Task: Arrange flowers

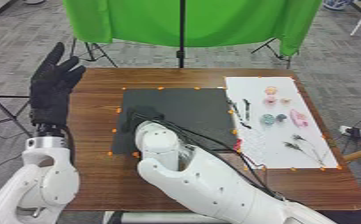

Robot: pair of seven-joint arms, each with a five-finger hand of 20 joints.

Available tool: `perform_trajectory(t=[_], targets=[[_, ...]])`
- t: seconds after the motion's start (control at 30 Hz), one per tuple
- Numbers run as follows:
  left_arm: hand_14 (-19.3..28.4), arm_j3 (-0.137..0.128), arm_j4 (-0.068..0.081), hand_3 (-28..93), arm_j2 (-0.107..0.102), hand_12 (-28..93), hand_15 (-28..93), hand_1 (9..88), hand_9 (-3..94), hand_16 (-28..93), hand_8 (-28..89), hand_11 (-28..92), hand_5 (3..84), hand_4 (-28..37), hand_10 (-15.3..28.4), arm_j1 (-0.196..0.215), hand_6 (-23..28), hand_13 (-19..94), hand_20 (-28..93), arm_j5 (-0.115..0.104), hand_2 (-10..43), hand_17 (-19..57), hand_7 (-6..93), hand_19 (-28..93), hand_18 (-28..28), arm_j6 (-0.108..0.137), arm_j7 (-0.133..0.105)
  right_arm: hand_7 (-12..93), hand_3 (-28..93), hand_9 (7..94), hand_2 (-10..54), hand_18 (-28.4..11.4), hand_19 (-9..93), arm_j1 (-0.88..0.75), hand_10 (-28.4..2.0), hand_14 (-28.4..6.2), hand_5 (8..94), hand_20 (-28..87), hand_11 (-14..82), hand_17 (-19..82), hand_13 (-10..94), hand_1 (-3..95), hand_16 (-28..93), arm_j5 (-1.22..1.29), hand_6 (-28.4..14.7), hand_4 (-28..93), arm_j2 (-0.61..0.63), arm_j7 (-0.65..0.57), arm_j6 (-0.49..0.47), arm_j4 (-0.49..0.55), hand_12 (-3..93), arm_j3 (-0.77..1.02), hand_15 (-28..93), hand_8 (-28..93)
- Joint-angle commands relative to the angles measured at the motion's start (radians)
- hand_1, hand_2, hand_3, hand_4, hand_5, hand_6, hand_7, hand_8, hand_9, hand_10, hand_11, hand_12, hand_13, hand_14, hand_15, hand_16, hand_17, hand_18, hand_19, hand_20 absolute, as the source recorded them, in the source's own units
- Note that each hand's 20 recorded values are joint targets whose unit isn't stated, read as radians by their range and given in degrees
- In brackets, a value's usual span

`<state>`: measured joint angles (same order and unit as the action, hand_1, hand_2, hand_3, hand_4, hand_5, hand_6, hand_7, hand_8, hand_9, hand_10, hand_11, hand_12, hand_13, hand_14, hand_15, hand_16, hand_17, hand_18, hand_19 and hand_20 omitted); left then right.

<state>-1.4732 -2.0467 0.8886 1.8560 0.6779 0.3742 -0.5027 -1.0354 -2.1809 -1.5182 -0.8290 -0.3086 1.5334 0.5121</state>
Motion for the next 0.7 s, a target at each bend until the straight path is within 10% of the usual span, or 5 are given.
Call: perform_trajectory(t=[0.03, 0.17, 0.23, 0.63, 0.7], targets=[[25.7, -0.013, -0.013, 82, 0.000, 10, 54, 22.7, 31.1, -11, -8, 23, 34.1, -28.0, 18.5, 0.042, 6.7, 19, 2, -0.013, 6.6, -10.5, 7.1, 52, 26.6, 0.024, -0.011, 20, 67, 93.7, 8.6, -22.0, 93, -0.012, -12.2, -9.8, 93.7, 45, 50.1, 60, 87, 30.6, 27, 0.032, -1.1, -27, 0.011, -0.022, 0.034, 0.062, 23.4, -0.010, 75, -16], [25.7, -0.095, -0.025, 82, 0.097, 10, 54, 22.8, 31.1, -11, -8, 23, 34.0, -28.1, 18.5, 0.084, 6.7, 19, 2, 0.074, 6.6, -10.5, 7.1, 52, 26.6, -0.028, 0.127, 18, 68, 93.7, 9.1, -22.2, 93, -0.057, -12.2, -9.8, 93.7, 44, 49.0, 60, 86, 29.7, 26, -0.027, -1.5, -26, 0.040, -0.006, 0.068, 0.114, 23.9, 0.023, 75, -15], [25.7, -0.141, -0.060, 82, 0.127, 10, 54, 22.8, 31.1, -11, -8, 23, 34.1, -28.2, 18.5, 0.153, 6.7, 19, 2, 0.099, 6.6, -10.5, 7.1, 52, 26.6, -0.024, 0.173, 18, 68, 93.7, 9.1, -22.2, 93, -0.099, -12.3, -9.9, 93.7, 44, 48.7, 60, 86, 29.3, 26, -0.045, -1.5, -26, 0.061, 0.010, 0.083, 0.153, 24.0, 0.040, 75, -15], [25.7, -0.187, -0.085, 82, 0.144, 10, 54, 22.0, 31.1, -11, -8, 23, 34.1, -28.2, 18.5, 0.245, 6.7, 19, 2, 0.092, 6.5, -10.5, 7.0, 52, 26.7, -0.030, 0.153, 15, 68, 87.0, 8.6, -23.9, 93, -0.138, -15.0, -12.9, 84.1, 39, 47.6, 53, 79, 25.7, 25, 0.091, -4.7, -24, 0.343, -0.053, 0.292, 0.411, 24.2, 0.143, 76, -12], [25.7, -0.192, -0.075, 81, 0.144, 10, 54, 21.4, 31.1, -11, -8, 23, 34.0, -28.3, 18.5, 0.259, 6.7, 19, 2, 0.045, 6.6, -10.5, 6.9, 52, 26.7, -0.053, 0.122, 15, 68, 85.2, 8.9, -24.1, 93, -0.161, -15.7, -13.2, 81.9, 37, 47.8, 52, 78, 25.1, 24, 0.089, -5.5, -23, 0.395, -0.066, 0.327, 0.449, 23.8, 0.162, 76, -12]])
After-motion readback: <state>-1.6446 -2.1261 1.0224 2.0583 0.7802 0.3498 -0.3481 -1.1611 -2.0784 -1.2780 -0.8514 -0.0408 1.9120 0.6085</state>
